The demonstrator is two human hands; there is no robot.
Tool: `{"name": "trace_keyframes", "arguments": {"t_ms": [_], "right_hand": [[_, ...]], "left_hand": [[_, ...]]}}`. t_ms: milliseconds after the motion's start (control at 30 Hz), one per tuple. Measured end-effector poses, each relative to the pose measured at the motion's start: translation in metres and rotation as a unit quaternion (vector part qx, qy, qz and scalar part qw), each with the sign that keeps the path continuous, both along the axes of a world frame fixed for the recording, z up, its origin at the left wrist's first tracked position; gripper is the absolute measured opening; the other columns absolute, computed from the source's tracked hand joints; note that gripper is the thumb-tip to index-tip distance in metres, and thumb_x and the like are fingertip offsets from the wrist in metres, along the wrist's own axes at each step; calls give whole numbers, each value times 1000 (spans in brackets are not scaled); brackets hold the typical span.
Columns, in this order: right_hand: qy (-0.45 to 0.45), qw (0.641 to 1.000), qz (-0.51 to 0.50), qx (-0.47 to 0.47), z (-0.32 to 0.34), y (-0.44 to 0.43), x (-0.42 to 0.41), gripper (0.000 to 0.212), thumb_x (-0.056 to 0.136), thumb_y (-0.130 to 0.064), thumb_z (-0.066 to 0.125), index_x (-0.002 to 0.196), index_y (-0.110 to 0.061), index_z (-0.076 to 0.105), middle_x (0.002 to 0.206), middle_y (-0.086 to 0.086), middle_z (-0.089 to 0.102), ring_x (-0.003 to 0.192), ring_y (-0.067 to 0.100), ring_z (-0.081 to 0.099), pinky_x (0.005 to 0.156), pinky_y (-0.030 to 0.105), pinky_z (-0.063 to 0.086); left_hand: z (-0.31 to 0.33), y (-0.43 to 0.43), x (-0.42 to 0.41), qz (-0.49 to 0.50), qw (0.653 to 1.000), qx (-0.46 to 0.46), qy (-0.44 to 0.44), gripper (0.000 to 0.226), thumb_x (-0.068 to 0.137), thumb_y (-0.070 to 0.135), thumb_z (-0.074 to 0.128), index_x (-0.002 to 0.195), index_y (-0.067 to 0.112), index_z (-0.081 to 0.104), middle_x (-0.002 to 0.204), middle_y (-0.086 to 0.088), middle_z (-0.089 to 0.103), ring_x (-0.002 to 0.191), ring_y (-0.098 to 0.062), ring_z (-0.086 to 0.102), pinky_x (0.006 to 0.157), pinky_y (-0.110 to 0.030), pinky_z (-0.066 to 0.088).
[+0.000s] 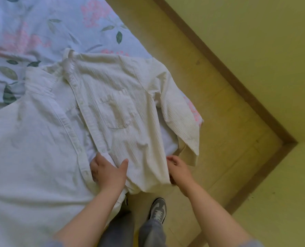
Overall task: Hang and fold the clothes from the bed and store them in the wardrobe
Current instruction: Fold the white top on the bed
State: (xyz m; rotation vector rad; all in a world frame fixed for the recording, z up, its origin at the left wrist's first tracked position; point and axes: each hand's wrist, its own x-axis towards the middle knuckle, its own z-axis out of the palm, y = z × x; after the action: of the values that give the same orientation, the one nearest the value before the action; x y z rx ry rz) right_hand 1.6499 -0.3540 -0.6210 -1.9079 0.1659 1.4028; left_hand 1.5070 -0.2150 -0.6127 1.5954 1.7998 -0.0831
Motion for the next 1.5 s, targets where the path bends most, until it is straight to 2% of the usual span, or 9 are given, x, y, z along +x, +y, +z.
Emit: {"name": "trace_keyframes", "arguments": {"t_ms": [200,333,600,867,1033,1100,1200,1300,1500], "right_hand": [[-197,968,148,-41,-14,32,-26,17,89,-9,52,100,-20,61,84,-1,65,73,14,58,55,19,39],[-253,940,226,-25,-11,33,-21,23,89,-10,52,67,-19,51,64,-7,52,57,7,43,48,20,28],[-348,925,-146,-50,24,-38,15,22,96,-17,47,74,-17,47,69,0,46,63,18,41,58,33,32],[-4,998,63,15,22,-56,30,35,88,-40,67,119,-26,58,92,-3,65,53,7,52,48,21,39],[4,993,114,28,24,-58,24,40,73,-49,79,103,-26,67,76,-15,68,52,-2,56,48,15,41],[19,995,93,36,25,-57,21,59,63,-64,78,104,-22,69,89,-10,74,74,5,69,68,27,57],[21,996,72,47,29,-55,20,86,62,-88,56,96,-9,67,95,10,71,87,29,67,84,37,52],[77,993,15,84,23,-58,19,103,82,-82,16,103,6,64,103,23,65,94,32,62,92,35,45],[143,985,58,76,20,-54,-5,36,101,-43,43,127,-23,59,91,0,67,56,11,51,52,22,38]], "left_hand": [[-9,-2,-14,34,993,-90,-70,23,88,28,67,93,7,62,84,-3,65,86,-27,63,69,-33,44],[-7,-3,-18,47,985,-121,-109,12,94,22,55,98,13,62,91,-1,64,89,-24,62,82,-40,52],[16,-6,-30,94,977,-78,-174,23,94,26,57,114,15,57,102,1,62,89,-19,58,70,-30,41],[11,-22,-44,51,980,-107,-158,22,96,27,56,112,13,64,102,-4,67,91,-25,62,80,-38,51],[3,-30,-57,48,982,-95,-155,24,96,24,57,118,13,62,109,-8,67,90,-22,60,78,-33,45],[3,-28,-61,67,988,-55,-131,30,101,23,47,127,11,56,118,-10,61,98,-25,55,84,-34,42],[2,-24,-62,61,993,-24,-95,36,103,20,38,135,8,49,129,-15,55,117,-34,51,98,-42,40],[1,-22,-59,40,997,-31,-58,38,104,19,33,138,7,44,135,-18,51,123,-38,48,102,-45,38],[2,-21,-61,27,998,-32,-49,39,104,20,33,140,7,42,135,-19,50,123,-39,47,101,-45,38]]}}
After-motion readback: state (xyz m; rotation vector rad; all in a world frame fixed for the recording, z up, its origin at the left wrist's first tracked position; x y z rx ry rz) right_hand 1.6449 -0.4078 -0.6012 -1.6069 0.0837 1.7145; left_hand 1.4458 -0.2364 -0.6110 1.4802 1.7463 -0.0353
